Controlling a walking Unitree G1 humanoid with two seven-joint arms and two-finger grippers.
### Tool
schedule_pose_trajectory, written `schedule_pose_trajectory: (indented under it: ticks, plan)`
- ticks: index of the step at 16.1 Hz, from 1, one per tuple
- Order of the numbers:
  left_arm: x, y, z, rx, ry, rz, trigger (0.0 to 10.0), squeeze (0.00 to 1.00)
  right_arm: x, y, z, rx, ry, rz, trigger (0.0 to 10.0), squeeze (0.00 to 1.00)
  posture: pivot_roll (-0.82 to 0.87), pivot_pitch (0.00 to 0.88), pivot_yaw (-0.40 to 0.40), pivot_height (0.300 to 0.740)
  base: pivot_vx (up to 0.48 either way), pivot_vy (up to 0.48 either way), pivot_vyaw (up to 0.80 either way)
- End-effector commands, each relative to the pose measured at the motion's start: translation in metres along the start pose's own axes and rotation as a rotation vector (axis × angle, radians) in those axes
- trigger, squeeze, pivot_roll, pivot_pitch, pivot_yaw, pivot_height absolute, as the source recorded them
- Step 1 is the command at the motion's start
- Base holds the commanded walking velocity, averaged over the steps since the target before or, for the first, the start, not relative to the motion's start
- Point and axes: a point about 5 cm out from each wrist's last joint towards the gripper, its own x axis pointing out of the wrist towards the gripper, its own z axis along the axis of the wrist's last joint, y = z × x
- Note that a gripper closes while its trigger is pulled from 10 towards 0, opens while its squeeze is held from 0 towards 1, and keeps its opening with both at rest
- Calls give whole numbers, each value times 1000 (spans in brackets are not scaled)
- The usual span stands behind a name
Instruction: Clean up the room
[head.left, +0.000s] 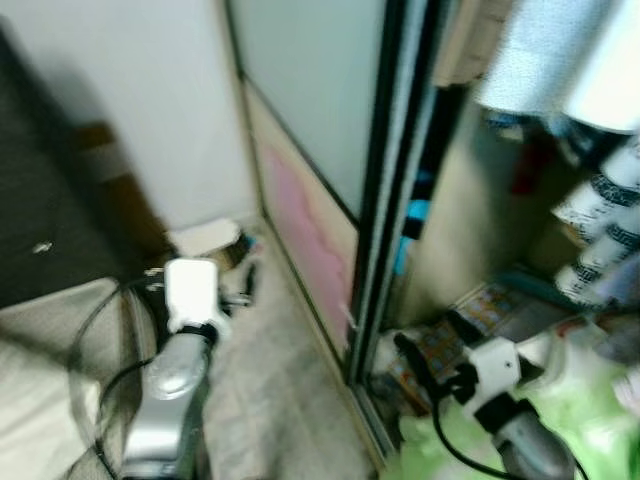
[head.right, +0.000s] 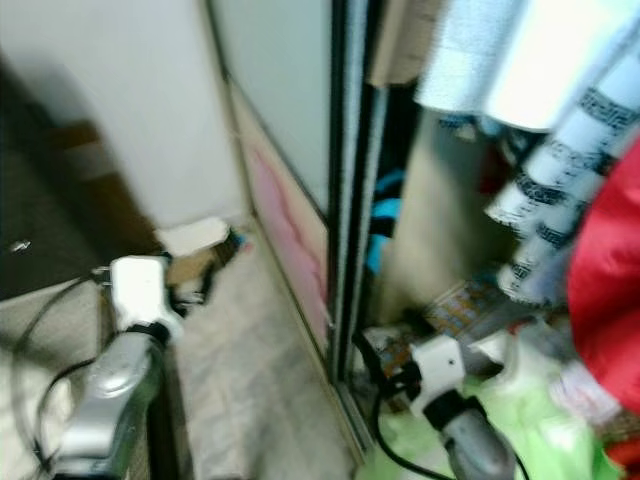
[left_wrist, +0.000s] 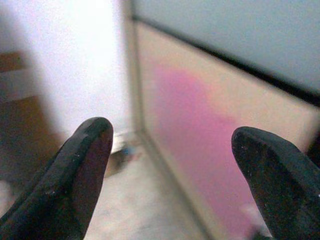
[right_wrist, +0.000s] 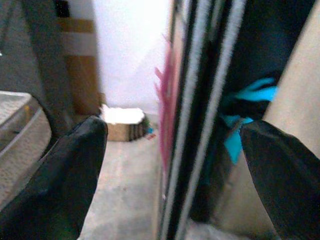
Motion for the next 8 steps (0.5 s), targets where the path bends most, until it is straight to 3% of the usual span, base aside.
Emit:
schedule_pose_trajectory:
  ticks: [1, 2, 3, 5, 6, 8]
  plan:
    - [-2, 3, -1, 3, 11, 34, 10000, 0, 1, 0, -3, -9, 3, 1, 10000, 0, 7, 0, 38, 740, 0, 0, 800]
    - [-9, 15, -7, -49, 57, 138, 10000, 0, 10, 4, -6, -41, -14, 10, 10000, 0, 14, 0, 47, 740, 0, 0, 800]
    - [-12, 18, -9, -69, 71, 158, 10000, 0, 22, 4, 5, -53, -39, 15, 10000, 0, 20, 0, 47, 740, 0, 0, 800]
    - [-25, 22, -19, -86, 110, 148, 10000, 0, 66, 17, 84, -90, -189, 16, 10000, 0, 49, 0, 32, 740, 0, 0, 800]
    - [-27, 22, -21, -88, 116, 151, 10000, 0, 71, 19, 91, -79, -203, -1, 10000, 0, 56, 0, 25, 740, 0, 0, 0]
    - [-26, 20, -17, -106, 95, 165, 10000, 0, 82, 18, 85, -32, -173, -75, 10000, 0, 75, 0, 7, 740, 0, 0, 0]
